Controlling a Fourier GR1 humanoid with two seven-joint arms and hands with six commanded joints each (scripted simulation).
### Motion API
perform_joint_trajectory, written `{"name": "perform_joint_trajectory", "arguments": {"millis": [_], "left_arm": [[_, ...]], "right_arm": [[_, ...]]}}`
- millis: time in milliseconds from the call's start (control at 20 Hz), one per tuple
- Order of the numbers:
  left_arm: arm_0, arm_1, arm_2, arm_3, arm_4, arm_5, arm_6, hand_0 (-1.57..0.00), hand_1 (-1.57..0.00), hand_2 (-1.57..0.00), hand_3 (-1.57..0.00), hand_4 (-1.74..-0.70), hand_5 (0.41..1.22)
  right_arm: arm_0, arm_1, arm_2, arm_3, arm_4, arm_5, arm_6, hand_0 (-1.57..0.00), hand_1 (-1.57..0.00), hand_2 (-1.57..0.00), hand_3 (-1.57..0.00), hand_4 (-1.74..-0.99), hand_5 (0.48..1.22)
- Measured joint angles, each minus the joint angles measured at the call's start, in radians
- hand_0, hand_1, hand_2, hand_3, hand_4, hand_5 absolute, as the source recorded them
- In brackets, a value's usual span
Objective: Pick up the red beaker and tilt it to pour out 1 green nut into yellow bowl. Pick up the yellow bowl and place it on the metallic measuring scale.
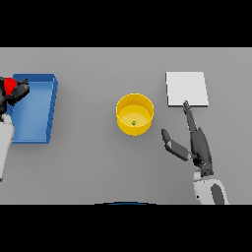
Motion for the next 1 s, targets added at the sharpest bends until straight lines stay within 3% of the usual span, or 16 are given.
{"name": "perform_joint_trajectory", "arguments": {"millis": [50, 200, 300, 400, 500, 650, 700, 750, 1000], "left_arm": [[0.017, 0.006, 0.004, -0.010, 0.013, -0.016, -0.003, -1.39, -1.22, -1.21, -1.14, -1.07, 0.749], [0.022, 0.005, -0.009, -0.025, 0.014, -0.038, 0.017, -0.77, -0.64, -0.65, -0.61, -0.92, 0.677], [0.023, 0.018, -0.024, -0.011, 0.011, -0.072, 0.005, -0.49, -0.41, -0.42, -0.39, -0.86, 0.657], [0.020, 0.023, -0.039, 0.020, 0.001, -0.092, -0.018, -0.32, -0.26, -0.27, -0.25, -0.82, 0.657], [0.008, 0.025, -0.040, 0.044, -0.001, -0.098, -0.038, -0.20, -0.17, -0.17, -0.16, -0.80, 0.652], [0.007, 0.014, -0.043, 0.055, 0.002, -0.090, -0.073, -0.10, -0.08, -0.09, -0.08, -0.78, 0.651], [0.003, 0.018, -0.041, 0.051, -0.002, -0.084, -0.077, -0.08, -0.07, -0.07, -0.07, -0.77, 0.655], [0.004, 0.014, -0.045, 0.051, -0.009, -0.072, -0.094, -0.07, -0.05, -0.06, -0.05, -0.76, 0.657], [0.006, 0.009, -0.048, 0.033, -0.006, -0.066, -0.109, -0.02, -0.02, -0.02, -0.02, -0.74, 0.668]], "right_arm": [[0.010, -0.003, -0.001, -0.011, -0.006, 0.004, -0.007, 0.00, 0.00, 0.00, 0.00, -1.007, 0.635], [-0.005, -0.011, -0.018, 0.006, -0.024, 0.009, 0.006, 0.00, 0.00, 0.00, 0.00, -1.005, 0.634], [0.001, -0.005, -0.010, 0.000, -0.022, 0.010, -0.001, 0.00, 0.00, 0.00, 0.00, -1.009, 0.639], [0.004, -0.004, -0.005, 0.000, -0.014, 0.008, -0.012, 0.00, 0.00, 0.00, 0.00, -1.009, 0.639], [0.009, -0.011, -0.008, -0.006, -0.016, 0.009, -0.022, 0.00, 0.00, 0.00, 0.00, -1.015, 0.642], [-0.006, -0.009, 0.004, 0.000, 0.008, 0.007, 0.025, 0.00, 0.00, 0.00, 0.00, -1.020, 0.640], [-0.018, -0.029, 0.004, -0.005, 0.025, 0.013, 0.060, 0.00, 0.00, 0.00, 0.00, -1.014, 0.666], [-0.023, -0.048, 0.020, -0.004, 0.024, 0.050, 0.031, 0.00, 0.00, 0.00, 0.00, -1.005, 0.669], [-0.208, -0.226, 0.098, 0.044, 0.170, 0.198, 0.111, 0.00, 0.00, 0.00, 0.00, -1.122, 0.674]]}}
